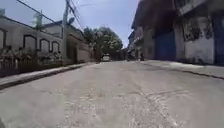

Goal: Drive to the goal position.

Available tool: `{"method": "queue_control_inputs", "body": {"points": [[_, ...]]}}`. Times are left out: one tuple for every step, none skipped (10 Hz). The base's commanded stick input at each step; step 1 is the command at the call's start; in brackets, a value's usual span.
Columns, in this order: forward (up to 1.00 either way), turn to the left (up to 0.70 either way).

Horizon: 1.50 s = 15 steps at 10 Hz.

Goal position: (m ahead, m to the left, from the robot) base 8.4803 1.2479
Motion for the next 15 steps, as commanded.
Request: {"method": "queue_control_inputs", "body": {"points": [[1.00,0.01],[1.00,0.01],[1.00,0.01],[1.00,0.01],[1.00,0.01],[1.00,0.01],[1.00,-0.39],[1.00,-0.39],[1.00,-0.39],[1.00,-0.39],[1.00,-0.39],[1.00,-0.22],[1.00,0.01],[1.00,0.01],[1.00,0.01]]}}
